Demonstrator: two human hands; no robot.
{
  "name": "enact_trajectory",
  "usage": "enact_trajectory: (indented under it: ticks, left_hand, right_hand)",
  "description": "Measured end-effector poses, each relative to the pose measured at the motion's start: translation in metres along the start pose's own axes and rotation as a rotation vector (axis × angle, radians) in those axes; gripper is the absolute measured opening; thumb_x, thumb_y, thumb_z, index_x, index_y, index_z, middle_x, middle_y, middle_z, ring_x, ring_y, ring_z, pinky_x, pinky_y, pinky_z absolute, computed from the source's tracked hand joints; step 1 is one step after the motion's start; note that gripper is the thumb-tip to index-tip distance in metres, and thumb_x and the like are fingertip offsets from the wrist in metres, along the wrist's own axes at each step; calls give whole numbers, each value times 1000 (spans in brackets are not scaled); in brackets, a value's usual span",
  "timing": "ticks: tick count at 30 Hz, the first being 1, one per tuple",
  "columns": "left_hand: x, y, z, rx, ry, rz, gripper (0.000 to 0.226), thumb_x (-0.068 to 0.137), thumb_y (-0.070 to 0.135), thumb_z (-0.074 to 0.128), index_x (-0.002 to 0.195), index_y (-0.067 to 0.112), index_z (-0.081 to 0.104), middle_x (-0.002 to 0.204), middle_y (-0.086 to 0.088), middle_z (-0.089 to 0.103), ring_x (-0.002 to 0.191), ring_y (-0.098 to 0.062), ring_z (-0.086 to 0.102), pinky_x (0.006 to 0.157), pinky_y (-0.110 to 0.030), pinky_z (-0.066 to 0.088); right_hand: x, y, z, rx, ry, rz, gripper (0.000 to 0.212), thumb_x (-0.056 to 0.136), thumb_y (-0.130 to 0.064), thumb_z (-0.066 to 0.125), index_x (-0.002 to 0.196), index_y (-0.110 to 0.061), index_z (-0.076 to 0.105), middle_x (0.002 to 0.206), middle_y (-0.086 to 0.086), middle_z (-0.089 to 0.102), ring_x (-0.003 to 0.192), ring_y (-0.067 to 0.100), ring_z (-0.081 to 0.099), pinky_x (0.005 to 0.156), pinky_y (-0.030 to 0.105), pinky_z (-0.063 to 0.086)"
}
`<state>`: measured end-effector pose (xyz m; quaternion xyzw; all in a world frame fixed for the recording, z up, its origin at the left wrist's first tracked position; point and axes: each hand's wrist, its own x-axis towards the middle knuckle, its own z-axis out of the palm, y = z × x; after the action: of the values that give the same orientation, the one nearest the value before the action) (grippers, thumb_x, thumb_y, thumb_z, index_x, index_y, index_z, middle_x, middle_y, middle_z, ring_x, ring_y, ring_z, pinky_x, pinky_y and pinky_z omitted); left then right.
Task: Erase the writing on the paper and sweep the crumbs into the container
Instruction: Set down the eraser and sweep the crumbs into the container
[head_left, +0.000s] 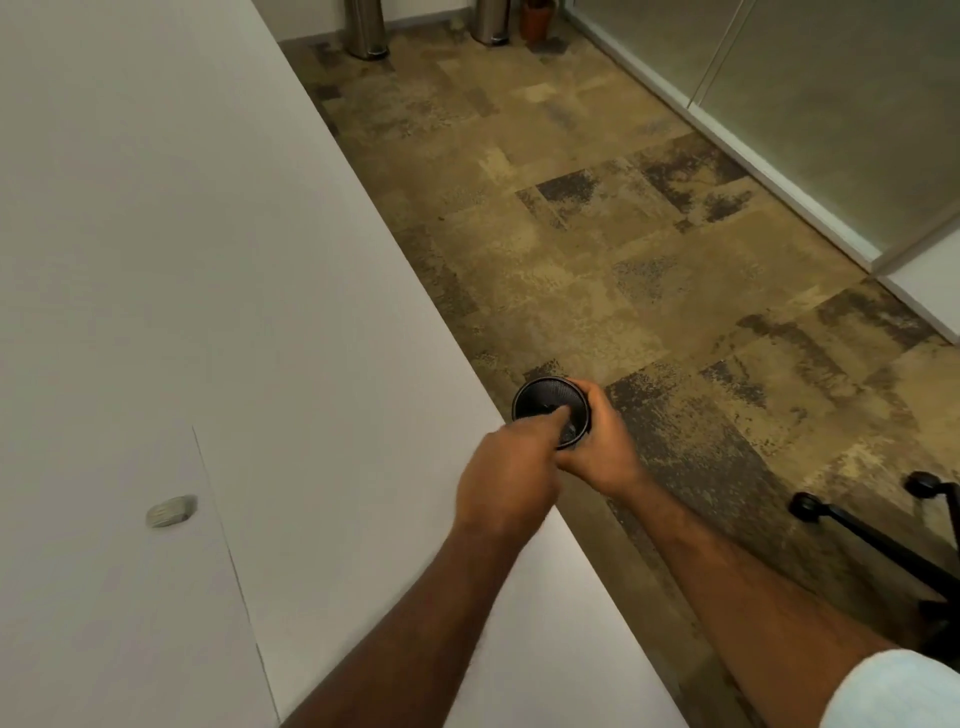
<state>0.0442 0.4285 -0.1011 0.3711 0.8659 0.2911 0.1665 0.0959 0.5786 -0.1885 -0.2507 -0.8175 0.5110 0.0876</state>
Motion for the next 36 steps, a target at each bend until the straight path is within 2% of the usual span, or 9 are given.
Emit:
enact_trajectory:
  ticks: [3,7,9,13,17,24,27,31,36]
  left_hand:
    - [-32,-21,-27,-16,163,-85,24,99,27,58,115,19,74,107,-5,76,97,-27,70,84,-37,53]
    - [-75,-46,-61,-56,211,-202,41,85,57,68,113,28,74,97,11,75,84,-6,69,75,-29,55]
    - [-100,-60,-74,-22,227,-214,46,82,62,63,112,29,73,97,15,73,86,-5,68,69,-25,49]
    - [-155,-92,-90,89,252,-262,41,89,62,60,102,26,75,93,15,72,84,-10,71,67,-25,48]
    - [-206,-116,-105,88,314,-325,45,80,62,51,95,28,77,88,17,70,78,-9,71,63,-25,53]
    - [-250,-133,-119,119,377,-390,40,76,60,50,87,32,77,83,22,69,70,-1,66,60,-1,31]
    - [-260,-142,-120,154,389,-436,37,78,57,55,89,29,77,83,18,71,72,-8,69,56,-13,40]
    - [-269,-153,-121,124,334,-548,23,76,36,86,97,28,78,90,15,73,83,-14,69,62,-25,47]
    - [-277,-162,-126,97,334,-601,25,78,36,84,100,28,77,96,15,73,89,-14,68,68,-29,51]
  right_hand:
    - [-8,-13,-14,-22,61,-15,88,54,-25,95,127,-23,46,120,-10,60,112,5,58,91,27,51]
    - [-26,-50,-27,13,87,-53,89,55,-22,95,129,-22,45,123,-10,59,115,5,57,91,23,51]
    - [-35,-68,-30,48,89,-75,88,55,-17,95,129,-21,45,124,-9,58,115,6,56,90,20,49]
    - [-41,-105,-24,64,92,-131,89,54,-22,95,128,-21,46,123,-12,58,114,3,57,89,17,49]
    - [-39,-142,3,80,59,-171,88,51,-22,96,125,-24,48,121,-10,60,110,2,58,84,14,49]
    - [-7,-178,71,140,-11,-144,84,51,-19,96,120,-25,49,112,-14,62,102,0,61,81,15,50]
    - [14,-183,97,139,14,-118,84,47,-29,96,118,-24,49,110,-10,62,101,7,61,83,22,51]
    - [31,-184,118,135,64,-96,84,48,-23,96,118,-24,49,110,-10,62,99,5,60,81,19,50]
    - [37,-179,133,108,47,-101,82,49,-21,95,114,-28,47,109,-11,61,99,6,60,80,20,48]
